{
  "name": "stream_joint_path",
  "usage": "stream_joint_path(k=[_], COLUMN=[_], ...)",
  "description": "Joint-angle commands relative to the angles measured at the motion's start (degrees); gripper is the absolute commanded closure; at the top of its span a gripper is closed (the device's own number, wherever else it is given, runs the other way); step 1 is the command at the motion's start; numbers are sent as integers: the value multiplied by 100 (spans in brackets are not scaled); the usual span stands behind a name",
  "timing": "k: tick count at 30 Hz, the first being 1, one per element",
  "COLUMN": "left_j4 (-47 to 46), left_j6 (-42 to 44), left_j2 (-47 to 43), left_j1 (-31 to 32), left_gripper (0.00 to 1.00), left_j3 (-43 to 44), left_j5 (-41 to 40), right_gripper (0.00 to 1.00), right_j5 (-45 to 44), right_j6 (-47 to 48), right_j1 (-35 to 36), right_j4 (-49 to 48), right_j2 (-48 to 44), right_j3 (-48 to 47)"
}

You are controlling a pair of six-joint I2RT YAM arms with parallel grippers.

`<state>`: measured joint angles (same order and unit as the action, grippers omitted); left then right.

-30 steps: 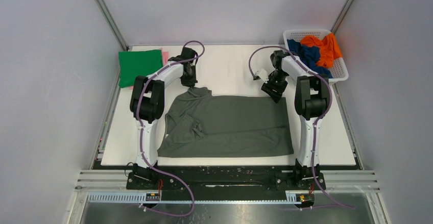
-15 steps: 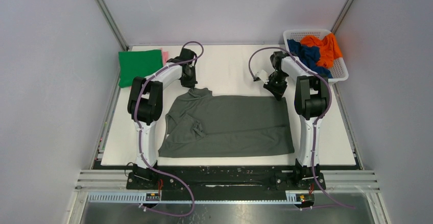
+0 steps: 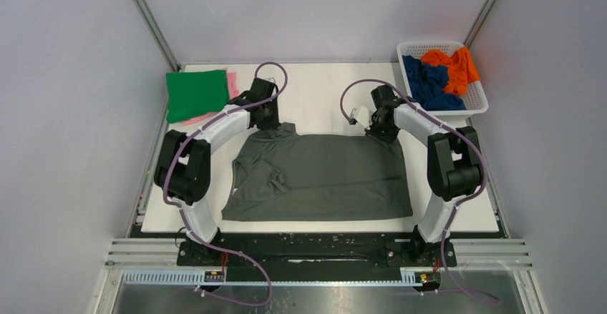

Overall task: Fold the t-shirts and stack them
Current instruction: Grab the side of the flattened tshirt furthest away from the robot with both arms, then fold the other side of the tshirt into a rectangle

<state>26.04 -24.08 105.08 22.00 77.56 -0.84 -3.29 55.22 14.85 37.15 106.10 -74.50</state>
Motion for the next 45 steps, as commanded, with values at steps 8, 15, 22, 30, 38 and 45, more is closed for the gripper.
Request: stream_joint_path(k=[8, 15, 22, 30, 38, 45], left_j4=[-672, -753, -695, -443, -34, 134], left_j6=[-398, -671, -939, -1625, -2192, -2630], left_j2=[-1789, -2796, -3503, -4831, -5956, -6271], left_j1=[298, 419, 527, 747, 1080, 1463], left_gripper=[100, 100, 100, 100, 100, 96], left_j3=[-1642, -2498, -3123, -4028, -4803, -5371], left_j5=[-288, -525, -625, -886, -979, -726], right_gripper=[100, 100, 100, 100, 100, 90], right_j5=[-792, -885, -1448, -1669, -1889, -1992], right_j6=[-714, -1242, -1625, -2083, -2405, -2838], right_j1=[493, 722, 893, 978, 1192, 1284], right_j4=[-695, -788, -733, -738, -883, -1061], right_j2=[-1458, -2162, -2510, -3053, -3241, -3380], right_j3=[1351, 1811, 2225, 2565, 2868, 3319])
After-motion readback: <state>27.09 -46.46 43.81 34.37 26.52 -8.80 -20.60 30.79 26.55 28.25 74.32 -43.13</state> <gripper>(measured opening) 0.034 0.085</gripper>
